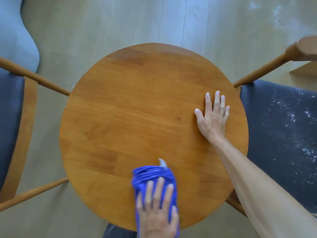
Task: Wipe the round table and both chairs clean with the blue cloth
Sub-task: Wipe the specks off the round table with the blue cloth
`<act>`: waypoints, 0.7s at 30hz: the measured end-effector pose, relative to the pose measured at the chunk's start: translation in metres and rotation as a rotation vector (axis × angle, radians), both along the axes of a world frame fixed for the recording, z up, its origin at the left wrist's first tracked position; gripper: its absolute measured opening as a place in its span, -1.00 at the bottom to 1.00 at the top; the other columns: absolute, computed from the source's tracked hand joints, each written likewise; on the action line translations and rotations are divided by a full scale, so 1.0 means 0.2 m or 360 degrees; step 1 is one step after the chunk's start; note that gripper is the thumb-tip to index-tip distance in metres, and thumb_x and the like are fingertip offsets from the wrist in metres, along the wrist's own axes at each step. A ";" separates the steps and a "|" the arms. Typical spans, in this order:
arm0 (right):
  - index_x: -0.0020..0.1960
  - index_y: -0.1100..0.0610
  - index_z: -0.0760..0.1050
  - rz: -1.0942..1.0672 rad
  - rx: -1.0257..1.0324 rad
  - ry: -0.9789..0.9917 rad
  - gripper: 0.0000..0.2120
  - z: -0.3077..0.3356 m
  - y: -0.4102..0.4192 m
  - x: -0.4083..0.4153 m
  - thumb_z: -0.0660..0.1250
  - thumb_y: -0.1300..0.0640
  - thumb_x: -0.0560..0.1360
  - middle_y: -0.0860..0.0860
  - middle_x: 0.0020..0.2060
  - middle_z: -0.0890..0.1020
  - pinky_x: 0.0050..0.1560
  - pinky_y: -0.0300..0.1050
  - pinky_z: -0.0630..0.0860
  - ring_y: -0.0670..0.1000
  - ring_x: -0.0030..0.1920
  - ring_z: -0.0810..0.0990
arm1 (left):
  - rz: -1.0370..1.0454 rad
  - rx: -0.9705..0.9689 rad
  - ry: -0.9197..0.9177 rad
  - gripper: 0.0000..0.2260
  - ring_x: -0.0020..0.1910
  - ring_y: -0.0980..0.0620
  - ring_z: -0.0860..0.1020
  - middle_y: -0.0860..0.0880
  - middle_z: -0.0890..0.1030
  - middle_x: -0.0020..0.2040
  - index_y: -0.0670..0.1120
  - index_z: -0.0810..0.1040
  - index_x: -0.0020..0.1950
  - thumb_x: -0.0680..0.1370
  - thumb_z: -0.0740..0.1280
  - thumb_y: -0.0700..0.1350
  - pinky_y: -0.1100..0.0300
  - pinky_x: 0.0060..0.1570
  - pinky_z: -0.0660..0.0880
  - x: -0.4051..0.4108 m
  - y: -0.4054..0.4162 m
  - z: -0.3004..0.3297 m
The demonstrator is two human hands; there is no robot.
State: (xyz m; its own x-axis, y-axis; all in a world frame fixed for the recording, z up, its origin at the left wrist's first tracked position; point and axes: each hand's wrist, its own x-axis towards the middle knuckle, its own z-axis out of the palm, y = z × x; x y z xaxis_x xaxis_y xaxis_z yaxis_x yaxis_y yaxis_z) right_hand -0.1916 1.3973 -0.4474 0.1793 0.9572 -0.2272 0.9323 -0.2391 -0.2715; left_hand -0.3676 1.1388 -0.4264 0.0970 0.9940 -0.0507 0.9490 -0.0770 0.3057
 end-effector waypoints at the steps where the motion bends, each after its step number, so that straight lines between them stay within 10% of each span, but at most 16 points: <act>1: 0.57 0.01 -0.05 0.0000 -0.0008 0.0017 -0.38 0.00 0.00 0.01 0.07 -0.12 0.59 0.07 0.56 -0.14 0.49 0.12 -0.29 0.05 0.54 -0.25 | -0.0150 -0.0016 -0.0053 -0.45 0.48 -0.07 0.23 -0.03 0.43 0.42 0.07 0.50 0.33 0.32 0.29 0.09 -0.15 0.27 0.30 0.13 0.02 0.00; 8: 0.53 -0.09 0.15 -0.0044 0.0019 0.0263 -0.44 0.05 0.01 0.08 -0.06 -0.09 0.52 -0.05 0.57 -0.01 0.48 0.05 -0.17 -0.07 0.54 -0.13 | -0.0909 0.0083 -0.0237 -0.49 0.50 -0.05 0.25 0.01 0.34 0.49 0.08 0.50 0.35 0.38 0.30 0.06 -0.12 0.37 0.31 0.29 0.53 -0.01; 21: 0.55 0.09 0.09 0.0041 0.0039 -0.0066 -0.37 0.06 -0.03 0.00 -0.08 -0.13 0.53 0.08 0.56 -0.02 0.52 0.11 -0.18 0.06 0.56 -0.14 | 0.0784 0.0025 0.0027 -0.44 0.49 -0.16 0.19 -0.09 0.30 0.50 -0.07 0.44 0.39 0.44 0.13 0.12 -0.17 0.33 0.23 -0.84 0.95 -0.02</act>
State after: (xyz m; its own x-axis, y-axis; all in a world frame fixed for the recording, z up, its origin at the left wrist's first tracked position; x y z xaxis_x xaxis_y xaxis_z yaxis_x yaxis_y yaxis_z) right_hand -0.1909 1.3912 -0.4358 0.1634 0.9667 -0.1968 0.9485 -0.2088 -0.2381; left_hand -0.5361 1.3284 -0.4303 -0.3855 0.9221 -0.0329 0.8785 0.3777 0.2925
